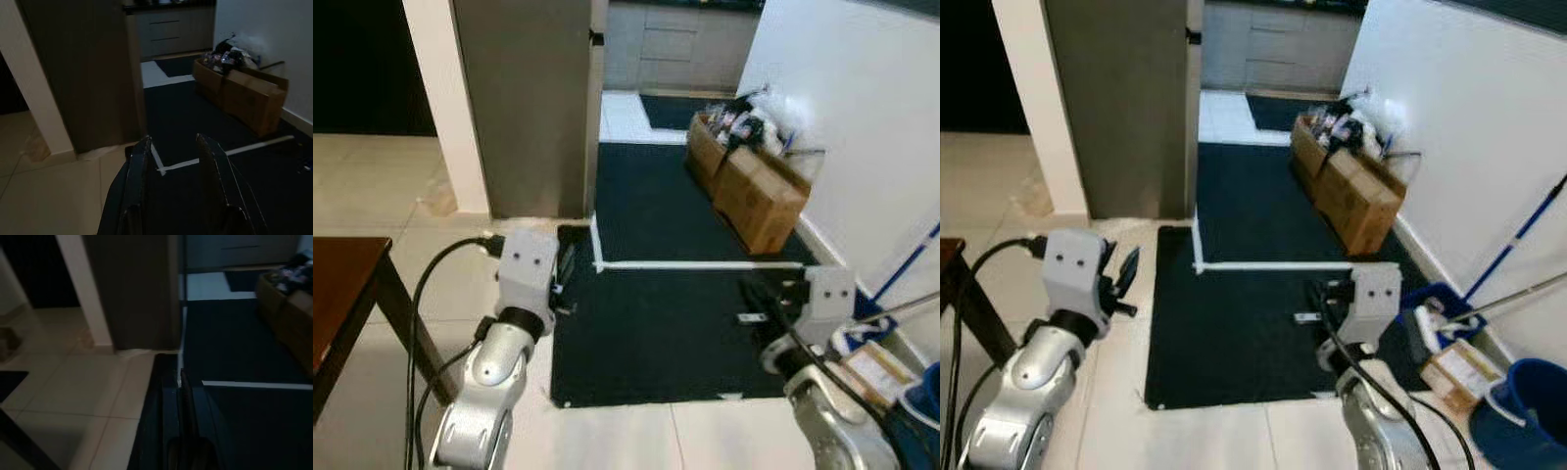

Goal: Setting the table

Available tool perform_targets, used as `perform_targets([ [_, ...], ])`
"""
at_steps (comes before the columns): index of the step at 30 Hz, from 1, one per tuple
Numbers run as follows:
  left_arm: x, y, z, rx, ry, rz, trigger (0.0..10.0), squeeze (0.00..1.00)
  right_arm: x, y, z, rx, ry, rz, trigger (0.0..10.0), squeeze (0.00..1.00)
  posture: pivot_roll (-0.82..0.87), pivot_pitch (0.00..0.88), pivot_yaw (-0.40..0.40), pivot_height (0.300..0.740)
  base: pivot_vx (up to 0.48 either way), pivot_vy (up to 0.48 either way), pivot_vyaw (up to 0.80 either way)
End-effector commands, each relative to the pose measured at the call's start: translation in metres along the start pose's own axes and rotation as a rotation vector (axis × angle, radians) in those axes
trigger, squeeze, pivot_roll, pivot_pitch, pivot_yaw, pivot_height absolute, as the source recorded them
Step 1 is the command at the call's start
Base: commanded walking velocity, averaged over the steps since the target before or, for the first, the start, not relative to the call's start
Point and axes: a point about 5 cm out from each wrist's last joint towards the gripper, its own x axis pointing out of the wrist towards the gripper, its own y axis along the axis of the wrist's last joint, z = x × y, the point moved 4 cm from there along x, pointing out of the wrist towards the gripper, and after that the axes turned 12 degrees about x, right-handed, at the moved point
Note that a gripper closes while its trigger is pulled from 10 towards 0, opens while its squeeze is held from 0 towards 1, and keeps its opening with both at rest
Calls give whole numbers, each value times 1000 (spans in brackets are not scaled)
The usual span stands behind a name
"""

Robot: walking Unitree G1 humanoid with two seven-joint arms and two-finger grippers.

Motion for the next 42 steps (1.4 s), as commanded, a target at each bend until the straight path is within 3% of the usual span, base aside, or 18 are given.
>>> perform_targets([
  [1, -3, -4, 8, -17, -29, -20, 10000, 0, -4, -3, 2, -8, 5, -18, 10000, 0, 34, 80, 20, 740, 0, 0, 0],
  [12, -2, -7, 10, -26, -43, -30, 10000, 0, -2, 1, -3, 14, 33, 0, 10000, 0, 30, 73, 22, 740, 0, 0, 520],
  [16, -3, -8, 13, -26, -51, -37, 10000, 0, -1, 10, 4, 100, -7, 45, 10000, 0, 30, 73, 22, 740, 0, 0, 797],
  [17, -3, -9, 13, -23, -53, -39, 10000, 0, 0, 18, 6, 207, -16, 87, 10000, 0, 33, 75, 25, 740, 0, 0, 794],
  [20, -3, -9, 12, -20, -53, -41, 10000, 0, 2, 33, 5, 399, 17, 161, 10000, 0, 33, 75, 25, 740, 0, 0, 794],
  [21, -3, -9, 12, -20, -53, -41, 10000, 0, 2, 33, 5, 399, 17, 161, 10000, 0, 33, 75, 25, 740, 0, 0, 794],
  [24, -3, -10, 11, -17, -53, -42, 10000, 0, 0, 48, -4, 547, 109, 218, 10000, 0, 37, 72, 28, 740, 0, 0, 792],
  [42, -2, -13, 10, -8, -53, -55, 10000, 0, -7, 46, -27, 610, 254, 149, 10000, 0, 38, 77, 34, 740, 0, 0, 788],
])
